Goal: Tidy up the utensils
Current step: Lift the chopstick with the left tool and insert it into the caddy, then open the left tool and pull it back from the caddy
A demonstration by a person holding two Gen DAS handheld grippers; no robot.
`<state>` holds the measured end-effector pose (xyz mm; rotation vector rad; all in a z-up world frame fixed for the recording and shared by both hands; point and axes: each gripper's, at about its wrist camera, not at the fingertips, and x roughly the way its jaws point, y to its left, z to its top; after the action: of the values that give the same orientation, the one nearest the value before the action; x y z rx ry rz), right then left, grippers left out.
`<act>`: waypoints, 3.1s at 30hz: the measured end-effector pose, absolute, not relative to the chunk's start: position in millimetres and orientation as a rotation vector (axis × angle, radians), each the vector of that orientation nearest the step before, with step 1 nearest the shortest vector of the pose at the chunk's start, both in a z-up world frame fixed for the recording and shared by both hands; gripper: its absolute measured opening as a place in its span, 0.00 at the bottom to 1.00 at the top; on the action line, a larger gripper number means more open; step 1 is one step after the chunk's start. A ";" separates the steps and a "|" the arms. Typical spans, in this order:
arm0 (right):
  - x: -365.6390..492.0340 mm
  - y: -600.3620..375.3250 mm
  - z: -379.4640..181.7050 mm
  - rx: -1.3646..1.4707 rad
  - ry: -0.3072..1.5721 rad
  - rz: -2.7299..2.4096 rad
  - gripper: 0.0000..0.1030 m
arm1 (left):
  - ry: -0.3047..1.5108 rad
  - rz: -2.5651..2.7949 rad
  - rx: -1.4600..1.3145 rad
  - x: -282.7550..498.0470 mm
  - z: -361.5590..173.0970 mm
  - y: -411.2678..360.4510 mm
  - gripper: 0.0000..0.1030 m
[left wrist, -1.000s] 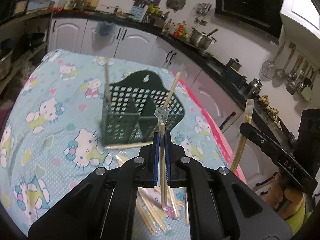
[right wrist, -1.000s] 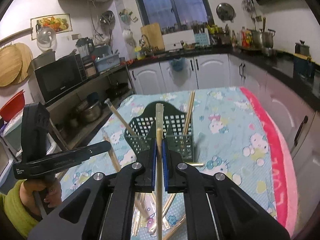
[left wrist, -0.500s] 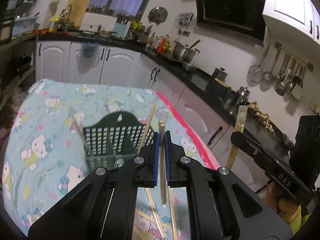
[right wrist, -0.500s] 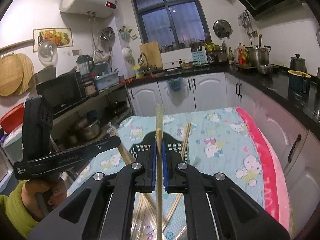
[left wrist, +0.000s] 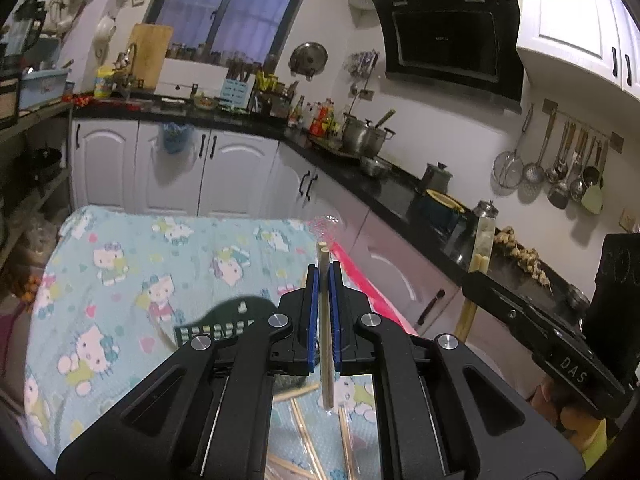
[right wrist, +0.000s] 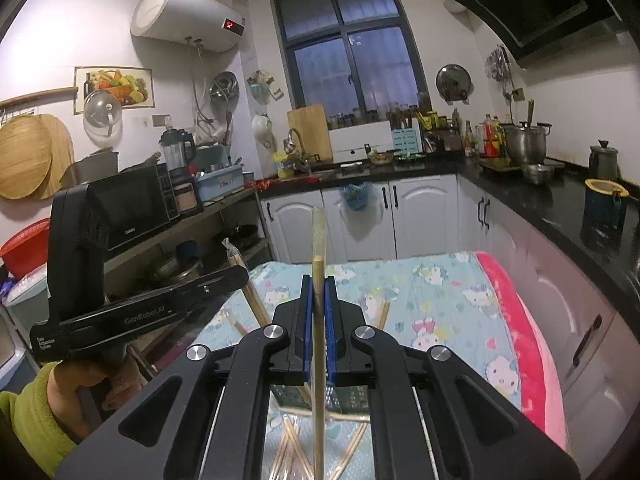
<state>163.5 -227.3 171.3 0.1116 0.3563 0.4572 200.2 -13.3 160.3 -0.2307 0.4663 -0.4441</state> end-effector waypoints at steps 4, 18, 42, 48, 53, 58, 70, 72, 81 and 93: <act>172.6 -221.3 183.0 0.105 0.344 0.461 0.06 | 0.442 -0.433 -0.228 205.5 172.9 -10.1 0.02; 209.8 -203.9 205.6 0.102 0.292 0.472 0.06 | 0.354 -0.331 -0.193 227.5 203.3 0.9 0.03; 281.0 -201.3 155.6 0.128 0.206 0.408 0.06 | 0.372 -0.246 -0.108 257.6 142.7 -2.7 0.03; 291.0 -206.6 132.5 0.148 0.217 0.383 0.06 | 0.382 -0.250 -0.119 260.6 128.3 -1.4 0.03; 294.7 -205.6 119.8 0.148 0.230 0.366 0.06 | 0.408 -0.257 -0.133 263.8 118.2 -1.4 0.03; 297.8 -202.3 109.4 0.134 0.250 0.361 0.07 | 0.424 -0.264 -0.135 263.8 110.8 -2.1 0.03; 283.1 -213.7 106.6 0.135 0.295 0.365 0.43 | 0.422 -0.254 -0.180 245.5 118.3 9.3 0.58; 278.6 -216.6 107.3 0.131 0.308 0.359 0.44 | 0.422 -0.252 -0.184 240.9 120.8 10.9 0.64; 259.8 -223.2 98.3 0.106 0.424 0.343 0.51 | 0.475 -0.236 -0.197 222.3 118.8 17.9 0.90; 232.6 -224.8 72.5 0.088 0.543 0.342 0.53 | 0.515 -0.228 -0.244 186.1 98.2 37.8 0.90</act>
<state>232.6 -224.8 72.5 0.0875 0.5431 0.3420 186.1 37.8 98.2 -0.2444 0.5154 -0.2282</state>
